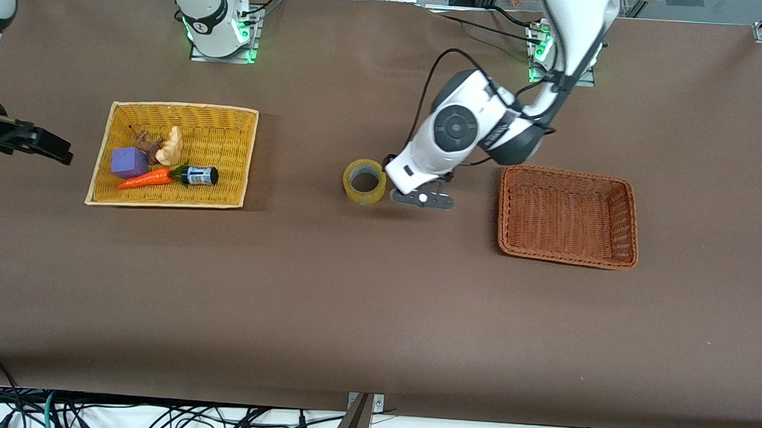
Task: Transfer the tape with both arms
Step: 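Grasp the tape with the left gripper while the right gripper releases, retracts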
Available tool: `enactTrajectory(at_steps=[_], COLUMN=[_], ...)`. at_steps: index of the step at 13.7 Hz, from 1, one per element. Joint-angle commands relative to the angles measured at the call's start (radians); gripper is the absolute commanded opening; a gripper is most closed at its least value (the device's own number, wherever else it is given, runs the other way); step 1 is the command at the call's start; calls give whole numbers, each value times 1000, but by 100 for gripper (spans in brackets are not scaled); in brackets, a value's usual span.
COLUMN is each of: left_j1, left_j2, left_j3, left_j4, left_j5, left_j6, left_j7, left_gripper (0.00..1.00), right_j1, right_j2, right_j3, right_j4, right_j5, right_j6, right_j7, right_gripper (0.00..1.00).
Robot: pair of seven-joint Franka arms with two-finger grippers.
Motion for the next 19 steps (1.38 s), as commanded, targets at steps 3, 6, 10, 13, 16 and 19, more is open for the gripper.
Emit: enactTrajectory(at_steps=[3,6,10,13,16,19], left_j1=[-83,-81,-120,-118,-114,-68], left_j2=[99,147,211,211,203,132], left_j3=[18,20,23,23,25,25], left_j4=[34,35,34,34,34,38], left_j5=[6,90,102,150,150,151], left_j6=[68,141,255,259,253,145], left_j7=[-60,-60,-59,-62,-59,-54], left_gripper=[100,100,70,0,0,0], right_j1=[28,108,116,114,108,108], right_j2=[-161,-158,-120,-102,-95,-92], right_j3=[-80,-186,-186,-186,-192,-192], right_j4=[-164,-165,-137,-120,-120,-120], right_j5=[48,53,70,70,70,68], right_j6=[34,25,22,24,24,25], right_j7=[-63,-198,-194,-197,-198,-197], right_gripper=[100,100,100,100,100,100])
